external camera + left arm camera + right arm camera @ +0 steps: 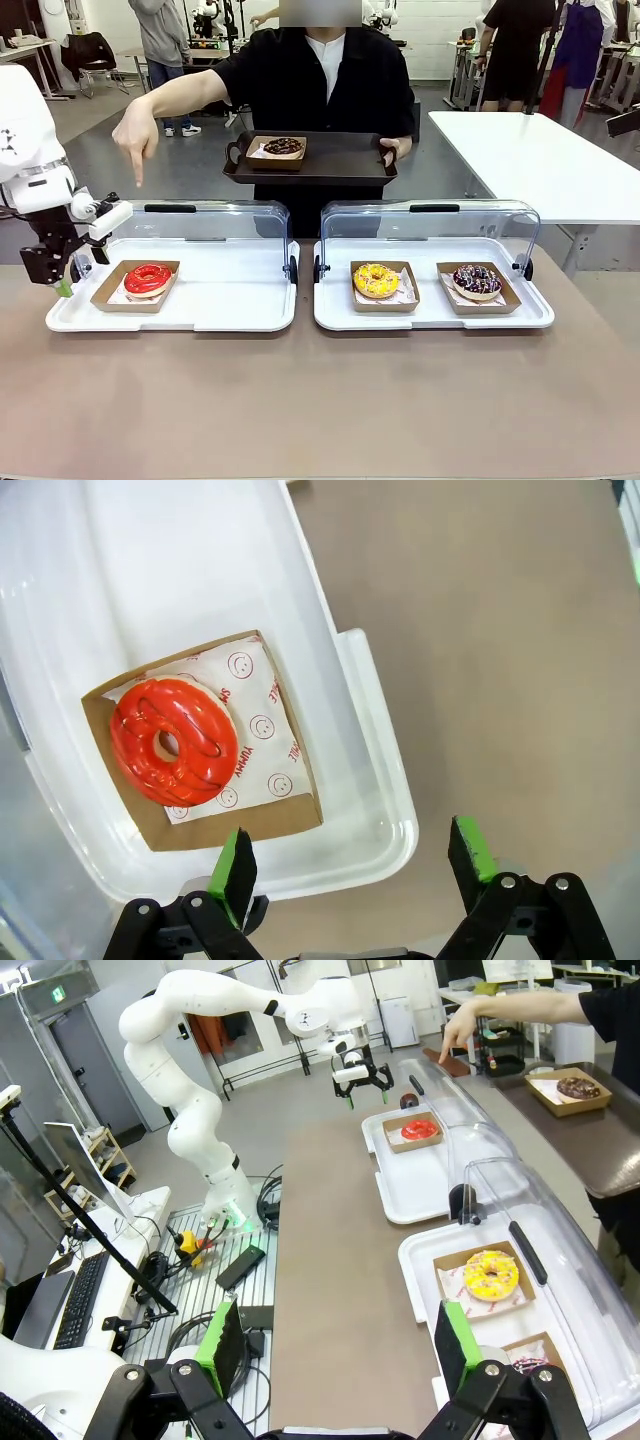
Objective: Provide the desired donut to the person.
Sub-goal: Pick up and lift the Paper togo box containing the Donut pointed at by the person.
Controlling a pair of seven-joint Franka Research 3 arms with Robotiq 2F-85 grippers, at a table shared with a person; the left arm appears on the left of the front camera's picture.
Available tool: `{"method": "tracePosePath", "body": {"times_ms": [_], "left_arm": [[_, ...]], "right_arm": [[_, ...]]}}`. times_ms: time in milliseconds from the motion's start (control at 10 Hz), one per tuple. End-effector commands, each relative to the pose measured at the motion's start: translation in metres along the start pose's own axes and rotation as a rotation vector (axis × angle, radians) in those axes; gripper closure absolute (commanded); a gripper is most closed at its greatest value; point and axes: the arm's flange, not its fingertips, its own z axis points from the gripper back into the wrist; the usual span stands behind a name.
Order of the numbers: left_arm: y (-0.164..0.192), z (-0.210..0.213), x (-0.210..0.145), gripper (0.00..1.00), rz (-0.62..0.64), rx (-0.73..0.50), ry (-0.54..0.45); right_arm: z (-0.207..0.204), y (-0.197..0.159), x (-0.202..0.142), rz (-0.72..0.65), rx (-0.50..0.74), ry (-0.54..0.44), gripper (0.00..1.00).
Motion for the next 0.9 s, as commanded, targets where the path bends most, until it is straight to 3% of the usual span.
{"method": "tracePosePath", "body": {"times_ms": [0,800], "left_arm": [[0.001,-0.02,0.0,0.0,0.027,0.028,0.028],[0.012,-0.078,-0.005,0.0,0.052,0.033,0.066]], "right_arm": [[0.0,0.001,0.001,0.005,0.007,-0.004,0.0],[0.0,0.001,0.001,0.005,0.007,-0.004,0.0]]}}
